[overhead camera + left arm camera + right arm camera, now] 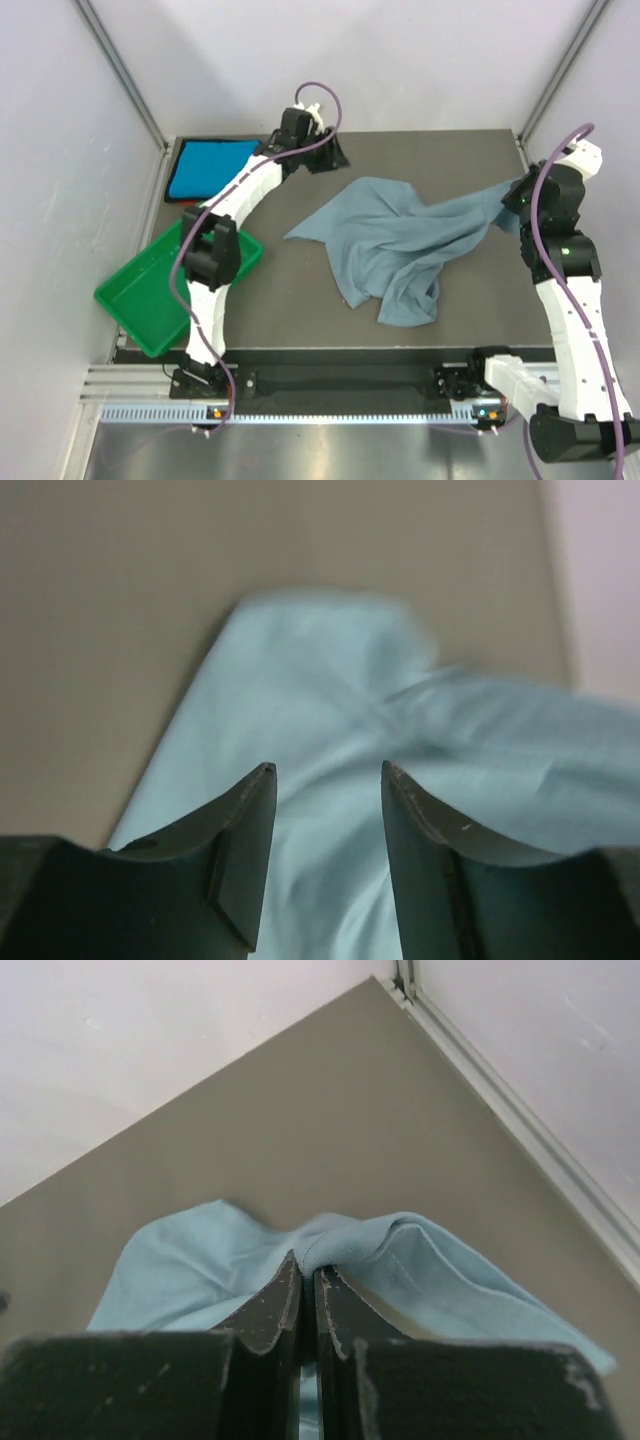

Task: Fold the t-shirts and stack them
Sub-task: Flatten the tshirt out

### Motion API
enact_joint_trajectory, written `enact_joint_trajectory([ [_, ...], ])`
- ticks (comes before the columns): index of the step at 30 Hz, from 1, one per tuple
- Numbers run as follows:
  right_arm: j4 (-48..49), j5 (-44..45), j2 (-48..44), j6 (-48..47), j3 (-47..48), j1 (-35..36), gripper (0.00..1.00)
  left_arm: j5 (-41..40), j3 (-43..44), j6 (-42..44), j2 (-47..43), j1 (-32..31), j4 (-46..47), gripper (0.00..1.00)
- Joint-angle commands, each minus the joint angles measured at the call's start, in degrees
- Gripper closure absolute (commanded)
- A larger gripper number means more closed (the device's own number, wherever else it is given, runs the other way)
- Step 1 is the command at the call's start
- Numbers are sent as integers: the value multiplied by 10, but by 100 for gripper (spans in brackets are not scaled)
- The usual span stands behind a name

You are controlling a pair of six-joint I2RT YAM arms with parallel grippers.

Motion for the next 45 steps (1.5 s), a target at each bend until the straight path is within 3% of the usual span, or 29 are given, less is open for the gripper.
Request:
enact_joint_trajectory([
  [1,2,19,-4,33,-3,-8,100,-27,-152,95,-171,-34,6,48],
  [4,2,21,-11,44,-13,-9,100,-29,-365,97,-306,-92,28,51],
  [7,0,5,-17,48,-14,-10,100,-23,-498,42,-389,-161,66,55],
  [11,-10,-17,-18,49,-16,-10,100,-87,-605,-20,-443,-286,131,55],
  [14,-13,-31,-23,52,-23,-10,100,-105,-653,-57,-440,-330,179,52],
  [20,-13,-47,-39,60,-38,-10,100,-136,-655,-25,-359,-383,252,46],
  [28,-19,-46,-47,58,-53,-10,100,-108,-639,-34,-265,-386,285,46],
  [37,-28,-58,-39,58,-64,-11,100,-99,-626,-13,-222,-386,308,49],
  [41,-28,-47,-44,65,-71,-11,100,-119,-598,-2,-225,-386,249,88],
  [42,-20,-39,-41,67,-75,-12,100,-137,-572,11,-234,-385,189,100],
  [45,47,-36,-23,74,-89,-12,100,-235,-492,70,-265,-370,74,100],
])
